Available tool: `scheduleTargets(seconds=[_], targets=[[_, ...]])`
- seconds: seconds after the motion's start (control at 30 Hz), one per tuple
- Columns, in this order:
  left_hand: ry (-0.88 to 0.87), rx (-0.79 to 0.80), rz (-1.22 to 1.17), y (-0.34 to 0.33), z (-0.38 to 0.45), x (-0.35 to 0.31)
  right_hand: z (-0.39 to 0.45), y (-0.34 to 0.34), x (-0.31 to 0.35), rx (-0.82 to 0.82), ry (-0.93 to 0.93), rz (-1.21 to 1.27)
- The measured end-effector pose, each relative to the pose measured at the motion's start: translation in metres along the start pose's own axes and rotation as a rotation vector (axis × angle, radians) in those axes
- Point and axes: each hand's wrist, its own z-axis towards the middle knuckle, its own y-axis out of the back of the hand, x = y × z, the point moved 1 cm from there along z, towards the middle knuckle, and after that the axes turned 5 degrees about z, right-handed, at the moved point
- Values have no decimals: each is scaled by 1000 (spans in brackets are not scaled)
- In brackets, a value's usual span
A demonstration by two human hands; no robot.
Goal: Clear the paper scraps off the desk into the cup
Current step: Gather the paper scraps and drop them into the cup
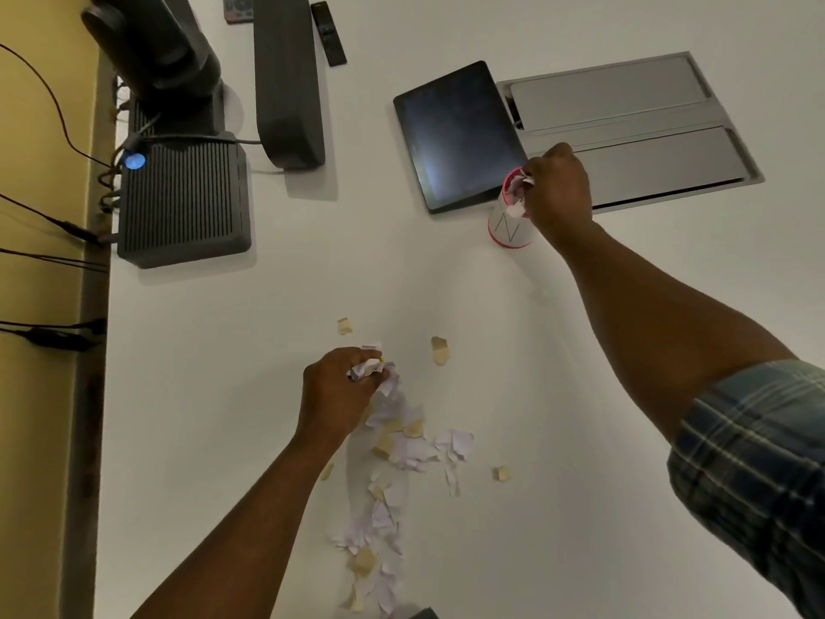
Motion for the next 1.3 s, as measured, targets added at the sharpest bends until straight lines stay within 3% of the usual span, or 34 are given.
scheduleTargets(seconds=[0.2,0.43,0.53,0.7,0.77,0.83,0.9,1.0,1.1,1.3], targets=[[22,17,-8,-3,0,0,12,5,3,193,6,-183],[-72,37,-41,-9,18,-25,13,28,7,247,-94,13],[-105,47,-73,-15,35,-45,3,38,13,65,-107,59],[-178,67,-71,-31,76,-90,-63,28,11,-466,-40,326],[-218,52,-73,-39,94,-114,-104,5,7,-516,7,317],[-262,34,-94,-49,111,-139,-143,-23,-5,-384,19,275],[-323,24,-89,-57,128,-165,-178,-50,-22,-119,-45,218],[-448,45,73,-73,152,-198,-214,-79,-41,176,-115,90],[-524,46,182,-89,172,-218,-226,-90,-45,253,-52,-85],[-744,57,526,-110,188,-242,-226,-90,-41,233,-59,-154]])
